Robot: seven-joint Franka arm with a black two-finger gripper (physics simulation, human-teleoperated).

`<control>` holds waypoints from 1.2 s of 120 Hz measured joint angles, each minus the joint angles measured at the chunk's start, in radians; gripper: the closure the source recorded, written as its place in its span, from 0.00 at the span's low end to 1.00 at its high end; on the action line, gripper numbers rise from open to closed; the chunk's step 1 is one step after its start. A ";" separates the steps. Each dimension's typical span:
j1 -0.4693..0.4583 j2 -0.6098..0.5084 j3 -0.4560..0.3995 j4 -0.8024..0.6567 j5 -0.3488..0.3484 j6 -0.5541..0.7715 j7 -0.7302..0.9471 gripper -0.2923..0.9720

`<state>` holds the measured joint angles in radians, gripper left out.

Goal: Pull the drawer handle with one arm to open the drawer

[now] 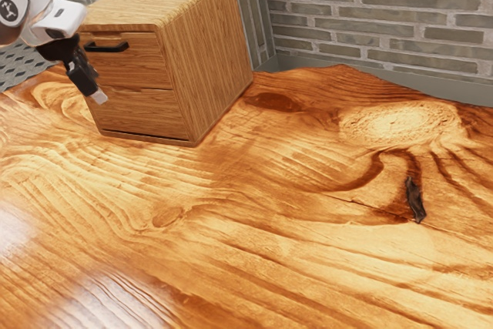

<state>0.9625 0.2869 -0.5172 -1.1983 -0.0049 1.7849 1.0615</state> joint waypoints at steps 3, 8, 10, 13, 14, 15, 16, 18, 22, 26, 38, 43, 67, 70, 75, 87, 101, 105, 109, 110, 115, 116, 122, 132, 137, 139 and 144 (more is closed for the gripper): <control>0.008 0.023 -0.010 0.018 0.005 0.007 0.029 0.23; 0.021 0.075 -0.044 0.074 0.011 0.013 0.083 0.23; 0.026 0.099 -0.066 0.097 0.013 0.013 0.106 0.23; 0.034 0.124 -0.088 0.120 0.017 0.016 0.141 0.23; 0.036 0.130 -0.094 0.126 0.019 0.017 0.152 0.23; 0.038 0.134 -0.098 0.131 0.021 0.018 0.162 0.23; 0.041 0.138 -0.101 0.135 0.022 0.020 0.173 0.23; 0.054 0.143 -0.106 0.140 0.028 0.025 0.192 0.23; 0.089 0.150 -0.118 0.143 0.039 0.035 0.227 0.23; 0.112 0.158 -0.126 0.129 0.047 0.046 0.259 0.23; 0.132 0.168 -0.135 0.121 0.062 0.096 0.347 0.23; 0.135 0.200 -0.147 0.126 0.066 0.126 0.380 0.23; 0.117 0.305 -0.225 0.186 0.124 0.226 0.503 0.23; 0.114 0.305 -0.224 0.187 0.128 0.234 0.515 0.23; 0.112 0.300 -0.222 0.189 0.134 0.244 0.535 0.23; 0.112 0.274 -0.220 0.203 0.193 0.261 0.576 0.23; 0.186 0.260 -0.280 0.214 0.282 0.276 0.619 0.23; 0.197 0.275 -0.301 0.215 0.296 0.283 0.630 0.23; 0.202 0.286 -0.313 0.215 0.306 0.291 0.640 0.23; 0.203 0.288 -0.315 0.215 0.309 0.292 0.642 0.23; 0.205 0.296 -0.321 0.215 0.318 0.301 0.654 0.23; 0.204 0.297 -0.322 0.215 0.319 0.302 0.656 0.23; 0.203 0.308 -0.329 0.215 0.326 0.311 0.669 0.23; 0.190 0.330 -0.335 0.219 0.333 0.324 0.687 0.23; 0.187 0.339 -0.335 0.221 0.336 0.328 0.695 0.23; 0.187 0.342 -0.335 0.221 0.336 0.330 0.698 0.23; 0.186 0.348 -0.333 0.222 0.337 0.333 0.705 0.23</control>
<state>1.1483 0.6345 -0.8500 -0.9765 0.3326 2.1182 1.7670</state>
